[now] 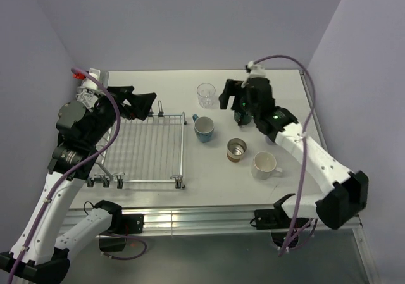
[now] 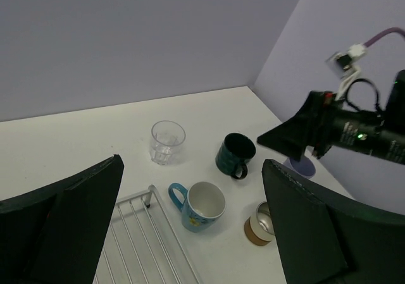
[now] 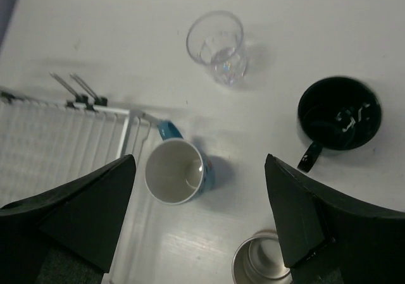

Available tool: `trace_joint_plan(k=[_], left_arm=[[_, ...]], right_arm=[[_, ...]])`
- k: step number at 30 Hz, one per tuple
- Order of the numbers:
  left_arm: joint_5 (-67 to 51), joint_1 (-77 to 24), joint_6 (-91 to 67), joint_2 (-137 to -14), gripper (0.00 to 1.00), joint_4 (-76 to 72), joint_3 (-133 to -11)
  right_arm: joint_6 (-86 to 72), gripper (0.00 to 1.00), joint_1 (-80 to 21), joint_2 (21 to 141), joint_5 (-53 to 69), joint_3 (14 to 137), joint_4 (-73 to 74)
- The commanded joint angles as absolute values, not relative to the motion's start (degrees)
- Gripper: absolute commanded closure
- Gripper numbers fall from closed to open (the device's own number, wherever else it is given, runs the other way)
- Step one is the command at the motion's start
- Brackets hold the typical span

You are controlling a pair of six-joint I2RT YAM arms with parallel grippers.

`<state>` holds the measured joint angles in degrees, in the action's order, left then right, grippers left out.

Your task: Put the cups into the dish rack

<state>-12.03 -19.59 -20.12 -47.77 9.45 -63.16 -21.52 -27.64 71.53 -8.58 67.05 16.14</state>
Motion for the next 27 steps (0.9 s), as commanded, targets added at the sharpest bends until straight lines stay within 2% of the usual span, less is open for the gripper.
trace_joint_plan(k=[1, 14, 27], left_arm=[[-10.5, -20.0, -18.2, -47.2, 0.01, 8.1, -63.2], [-9.9, -20.6, -17.7, -47.8, 0.01, 8.4, -63.2], [-9.7, -20.9, -17.4, -48.1, 0.01, 8.9, -63.4]], right_arm=[[-18.2, 0.1, -31.2, 76.5, -10.9, 71.4, 19.2], [-15.8, 0.2, -42.3, 88.1, -15.6, 74.2, 19.8], [-16.1, 0.23, -45.3, 92.7, -16.5, 76.4, 20.5]])
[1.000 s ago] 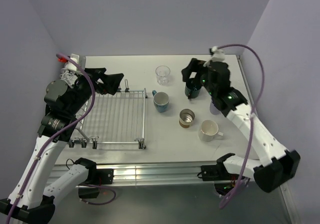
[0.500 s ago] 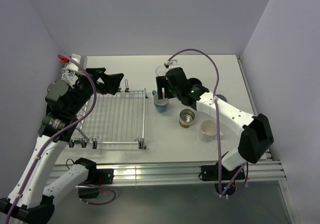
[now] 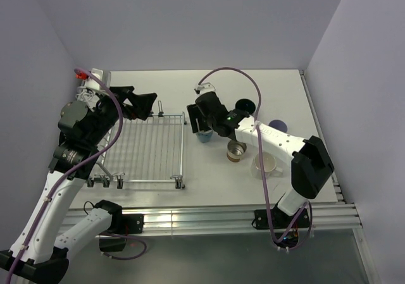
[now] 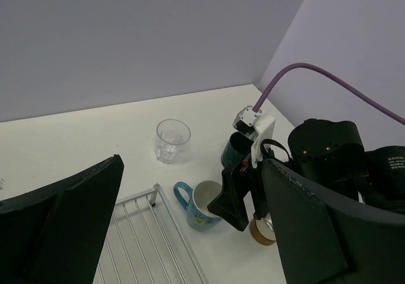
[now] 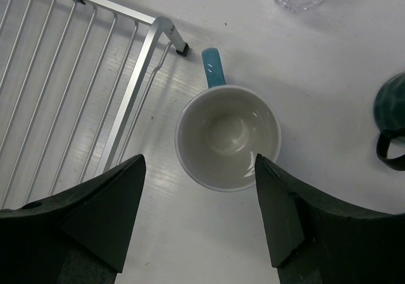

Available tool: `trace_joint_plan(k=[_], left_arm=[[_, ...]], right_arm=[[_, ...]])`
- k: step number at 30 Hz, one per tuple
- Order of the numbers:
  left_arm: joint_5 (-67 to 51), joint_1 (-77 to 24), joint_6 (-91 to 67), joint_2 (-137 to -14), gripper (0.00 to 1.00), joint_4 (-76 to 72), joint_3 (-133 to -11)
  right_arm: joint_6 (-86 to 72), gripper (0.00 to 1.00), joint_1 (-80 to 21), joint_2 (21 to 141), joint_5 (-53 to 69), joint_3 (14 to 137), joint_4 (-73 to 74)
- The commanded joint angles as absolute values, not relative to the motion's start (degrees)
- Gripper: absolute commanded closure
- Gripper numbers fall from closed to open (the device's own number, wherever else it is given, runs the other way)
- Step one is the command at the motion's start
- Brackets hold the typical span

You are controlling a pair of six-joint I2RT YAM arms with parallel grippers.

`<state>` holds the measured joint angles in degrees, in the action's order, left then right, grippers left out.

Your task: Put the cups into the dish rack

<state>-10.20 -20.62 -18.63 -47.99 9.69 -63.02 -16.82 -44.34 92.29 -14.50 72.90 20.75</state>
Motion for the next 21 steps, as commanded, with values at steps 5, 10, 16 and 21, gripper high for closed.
trace_joint_plan(k=[5, 10, 16, 21], left_arm=[[-9.3, -21.0, -17.2, -48.3, 0.01, 8.8, -63.2], [-9.1, -21.2, -17.1, -48.3, 0.01, 9.0, -63.3], [-8.8, -21.5, -16.9, -48.4, 0.01, 9.1, -63.3], [-8.7, -21.7, -16.8, -48.5, 0.01, 9.3, -63.3]], right_arm=[[-15.8, 0.26, -46.6, 94.8, -17.8, 77.3, 20.9], [-15.8, 0.27, -46.8, 96.9, -18.0, 78.1, 20.9], [-16.5, 0.38, -46.8, 99.0, -19.5, 78.2, 21.1], [-16.1, 0.46, -46.8, 101.5, -19.9, 79.1, 20.9]])
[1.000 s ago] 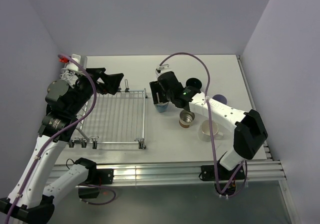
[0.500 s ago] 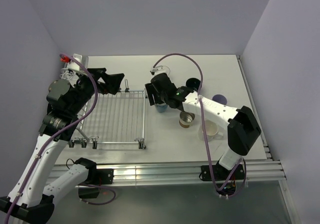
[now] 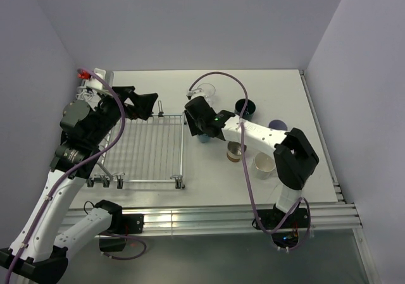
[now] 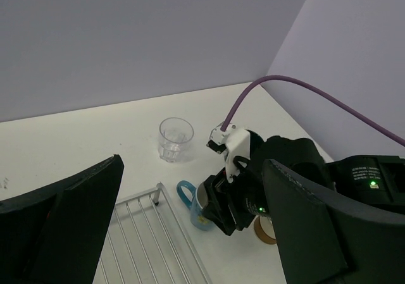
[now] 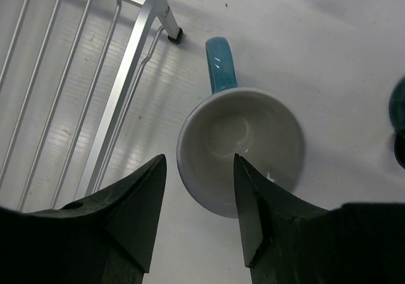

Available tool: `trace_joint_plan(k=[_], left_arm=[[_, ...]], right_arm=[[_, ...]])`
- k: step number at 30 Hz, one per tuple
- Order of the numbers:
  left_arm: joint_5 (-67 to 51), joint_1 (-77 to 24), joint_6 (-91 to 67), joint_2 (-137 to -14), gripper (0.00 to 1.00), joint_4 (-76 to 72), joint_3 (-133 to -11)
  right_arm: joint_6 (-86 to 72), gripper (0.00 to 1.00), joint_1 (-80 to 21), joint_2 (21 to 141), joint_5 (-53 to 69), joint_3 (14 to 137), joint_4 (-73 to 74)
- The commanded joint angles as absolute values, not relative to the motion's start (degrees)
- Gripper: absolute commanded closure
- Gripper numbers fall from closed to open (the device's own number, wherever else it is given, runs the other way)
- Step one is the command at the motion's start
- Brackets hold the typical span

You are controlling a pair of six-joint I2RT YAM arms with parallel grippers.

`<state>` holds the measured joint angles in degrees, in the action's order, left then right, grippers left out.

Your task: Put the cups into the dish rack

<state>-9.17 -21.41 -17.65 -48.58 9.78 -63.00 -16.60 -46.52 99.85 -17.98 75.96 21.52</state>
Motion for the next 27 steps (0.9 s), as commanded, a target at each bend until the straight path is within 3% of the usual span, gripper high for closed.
trace_joint_plan(k=[1, 7, 11, 14, 18, 19, 27], left_arm=[[-8.7, -21.7, -16.7, -48.5, 0.01, 9.3, -63.3], [-8.3, -22.1, -16.4, -48.8, 0.01, 9.4, -63.3], [-8.1, -22.1, -16.4, -49.0, 0.01, 9.5, -63.3], [-8.0, -22.3, -16.3, -49.4, 0.01, 9.7, -63.4], [-7.9, -22.3, -16.3, -49.7, 0.01, 9.6, -63.2], [-7.9, -22.3, -16.2, -49.7, 0.01, 9.6, -63.2], [-8.0, -22.4, -17.9, -51.1, 0.01, 8.6, -62.9]], right_arm=[[-16.1, 0.46, -46.8, 101.9, -19.8, 79.3, 20.8], [-15.6, 0.49, -46.8, 105.1, -20.2, 80.8, 21.2], [-15.4, 0.58, -46.7, 106.4, -20.0, 81.4, 21.3], [-15.4, 0.69, -46.7, 107.1, -19.6, 81.7, 21.6], [-15.7, 0.97, -46.5, 106.4, -19.8, 81.9, 22.8], [-15.8, 1.0, -46.3, 105.3, -20.0, 81.9, 23.1], [-17.2, 1.0, -44.5, 92.8, -22.1, 83.7, 30.5]])
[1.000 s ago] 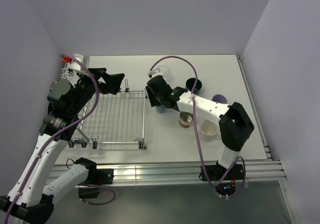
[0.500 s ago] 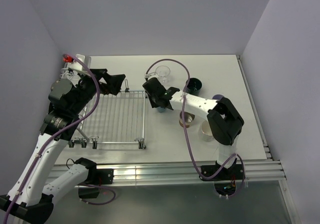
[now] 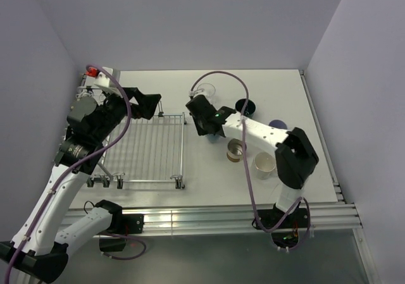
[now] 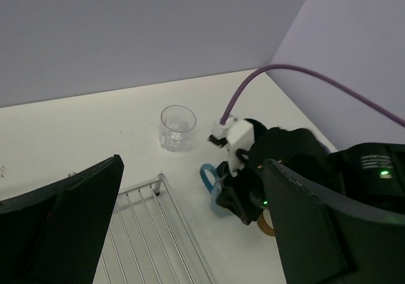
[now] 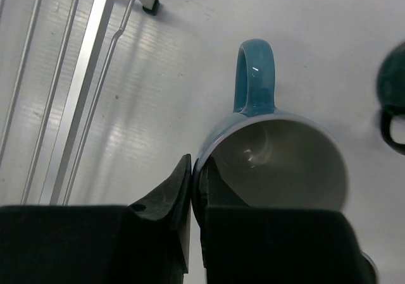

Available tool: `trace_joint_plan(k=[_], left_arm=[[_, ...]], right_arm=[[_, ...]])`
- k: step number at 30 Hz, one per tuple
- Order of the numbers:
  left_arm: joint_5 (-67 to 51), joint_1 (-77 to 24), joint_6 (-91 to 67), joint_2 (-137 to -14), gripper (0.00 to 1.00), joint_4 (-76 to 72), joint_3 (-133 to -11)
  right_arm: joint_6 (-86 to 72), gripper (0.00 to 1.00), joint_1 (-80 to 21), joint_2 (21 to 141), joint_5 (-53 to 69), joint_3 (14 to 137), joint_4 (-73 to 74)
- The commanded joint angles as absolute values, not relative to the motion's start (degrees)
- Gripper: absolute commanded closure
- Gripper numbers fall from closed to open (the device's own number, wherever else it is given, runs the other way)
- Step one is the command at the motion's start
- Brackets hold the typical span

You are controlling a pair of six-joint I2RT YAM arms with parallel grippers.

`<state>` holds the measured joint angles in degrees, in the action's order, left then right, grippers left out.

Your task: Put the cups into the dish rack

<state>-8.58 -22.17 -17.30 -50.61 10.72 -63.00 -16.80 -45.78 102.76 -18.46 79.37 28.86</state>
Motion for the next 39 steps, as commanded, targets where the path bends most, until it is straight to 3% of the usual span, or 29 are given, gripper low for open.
trace_joint_plan(k=[1, 3, 8, 13, 21, 26, 39], left_arm=[[-8.7, -22.4, -18.5, -51.9, 0.01, 8.8, -63.5], [-10.1, -22.4, -19.2, -53.2, 0.01, 9.8, -66.3], [-17.6, -22.3, -22.9, -54.6, 0.01, 7.0, -67.6], [-26.5, -22.2, -28.0, -56.9, 0.01, 0.5, -65.6], [-37.4, -22.3, -33.8, -64.2, 0.01, -11.5, -63.4], [-37.1, -22.3, -34.3, -66.2, 0.01, -14.0, -62.7], [-46.0, -23.2, -41.0, -68.5, 0.01, -24.5, -59.0]], right_arm=[[-17.4, 1.0, -43.3, 89.2, -20.3, 83.9, 31.0], [-17.8, 1.0, -41.8, 85.4, -16.5, 84.6, 32.0], [-22.3, 1.0, -31.9, 76.5, 9.2, 84.1, 28.0], [-29.2, 1.0, -26.2, 73.0, 26.8, 81.3, 21.1], [-45.3, 1.0, -20.9, 70.9, 49.0, 74.9, -0.7], [-55.9, 1.0, -20.0, 69.7, 52.9, 71.4, -14.7], [-65.8, 1.0, -19.5, 70.7, 53.0, 67.5, -30.8]])
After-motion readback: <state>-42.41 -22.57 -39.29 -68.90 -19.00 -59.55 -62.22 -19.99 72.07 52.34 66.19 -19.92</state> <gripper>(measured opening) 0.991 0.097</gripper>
